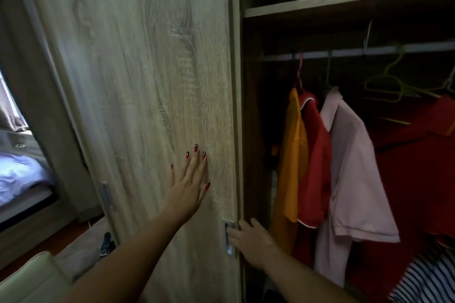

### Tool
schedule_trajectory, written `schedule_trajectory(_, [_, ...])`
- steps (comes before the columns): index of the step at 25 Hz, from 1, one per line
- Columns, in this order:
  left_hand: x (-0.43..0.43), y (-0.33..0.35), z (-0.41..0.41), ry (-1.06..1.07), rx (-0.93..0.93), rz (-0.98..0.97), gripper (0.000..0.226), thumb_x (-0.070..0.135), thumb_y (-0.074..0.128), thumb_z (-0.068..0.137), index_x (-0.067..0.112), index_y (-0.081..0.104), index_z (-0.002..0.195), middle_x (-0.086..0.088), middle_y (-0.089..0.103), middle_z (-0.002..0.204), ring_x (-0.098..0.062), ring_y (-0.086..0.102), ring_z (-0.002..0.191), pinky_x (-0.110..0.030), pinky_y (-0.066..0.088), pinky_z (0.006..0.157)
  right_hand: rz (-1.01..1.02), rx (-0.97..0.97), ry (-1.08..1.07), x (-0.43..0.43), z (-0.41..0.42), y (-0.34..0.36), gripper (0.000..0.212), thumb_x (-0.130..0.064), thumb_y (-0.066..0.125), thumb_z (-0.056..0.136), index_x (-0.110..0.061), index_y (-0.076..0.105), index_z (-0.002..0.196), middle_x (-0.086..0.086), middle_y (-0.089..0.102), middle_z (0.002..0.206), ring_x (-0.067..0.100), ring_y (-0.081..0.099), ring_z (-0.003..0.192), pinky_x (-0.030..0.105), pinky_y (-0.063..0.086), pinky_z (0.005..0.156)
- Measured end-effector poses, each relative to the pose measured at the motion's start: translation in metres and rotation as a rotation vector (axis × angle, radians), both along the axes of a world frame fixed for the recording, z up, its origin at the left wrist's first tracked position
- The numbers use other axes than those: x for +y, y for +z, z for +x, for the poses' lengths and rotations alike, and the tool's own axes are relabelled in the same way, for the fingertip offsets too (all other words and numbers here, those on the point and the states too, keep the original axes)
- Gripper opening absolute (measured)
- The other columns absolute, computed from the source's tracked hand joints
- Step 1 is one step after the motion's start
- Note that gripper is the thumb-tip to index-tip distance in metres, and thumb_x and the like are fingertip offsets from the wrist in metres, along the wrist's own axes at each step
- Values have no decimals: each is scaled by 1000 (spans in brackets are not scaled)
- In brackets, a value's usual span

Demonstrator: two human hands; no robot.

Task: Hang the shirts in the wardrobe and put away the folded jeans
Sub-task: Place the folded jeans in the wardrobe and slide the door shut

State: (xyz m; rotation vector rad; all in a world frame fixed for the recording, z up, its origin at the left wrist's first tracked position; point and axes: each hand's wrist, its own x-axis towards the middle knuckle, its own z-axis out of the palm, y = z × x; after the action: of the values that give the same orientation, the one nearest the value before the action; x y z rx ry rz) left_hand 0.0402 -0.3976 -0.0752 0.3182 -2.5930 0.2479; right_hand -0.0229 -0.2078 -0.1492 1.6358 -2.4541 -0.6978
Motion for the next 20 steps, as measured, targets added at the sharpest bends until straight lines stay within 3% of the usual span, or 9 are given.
schedule_trajectory(3, [14,10,1,-16,-21,-26,69,53,16,95,23,-13,150,-3,-22,159,-28,-12,147,-57,6,116,-107,-7,-57,0,8,-1,55,-25,46,94,-14,28,144,8,28,153,33,27,137,54,24,111])
schedule_trajectory(6, [32,19,4,-52,-47,-119,68,51,17,95,24,-8,151,-4,-14,160,-27,-6,148,-60,15,115,-245,21,-60,20,6,-11,48,-28,50,91,-13,45,136,6,46,139,30,43,124,51,35,101])
schedule_trajectory(8, [48,21,4,-84,-47,-161,67,50,20,95,23,-3,152,-4,-8,161,-27,-1,148,-60,20,114,-224,-2,-123,45,3,-21,46,-42,73,67,-21,70,108,-4,65,110,21,60,94,41,50,77])
schedule_trajectory(9, [55,21,3,-97,-45,-160,67,49,22,96,22,-2,152,-4,-7,161,-27,0,148,-60,21,114,-221,-15,-110,59,1,-28,46,-46,81,52,-24,74,92,-8,68,95,18,62,81,35,51,67])
schedule_trajectory(11, [73,16,-2,-121,-40,-147,67,49,22,96,22,-3,152,-4,-8,161,-27,-1,148,-60,20,114,-260,-13,-135,91,-5,-38,46,-43,84,41,-26,74,82,-10,68,86,15,60,73,30,51,59])
schedule_trajectory(14, [99,6,-11,-172,-6,-97,69,48,24,96,21,-8,151,-5,-14,160,-28,-7,148,-59,14,116,-297,28,-150,143,-2,-36,51,-37,82,41,-26,74,90,-11,70,93,16,60,75,28,52,60])
schedule_trajectory(18, [148,-6,-28,-304,19,-106,67,45,27,98,18,-4,152,-7,-12,161,-29,-9,148,-60,11,116,-271,92,-258,219,5,-40,46,-34,70,57,-24,71,102,-9,68,106,20,53,88,34,49,72])
schedule_trajectory(20, [172,-10,-36,-348,32,-139,67,45,27,98,17,-2,152,-9,-10,161,-30,-9,148,-60,10,116,-271,71,-355,252,14,-43,58,-33,79,54,-20,70,110,-4,68,113,21,62,95,37,54,79])
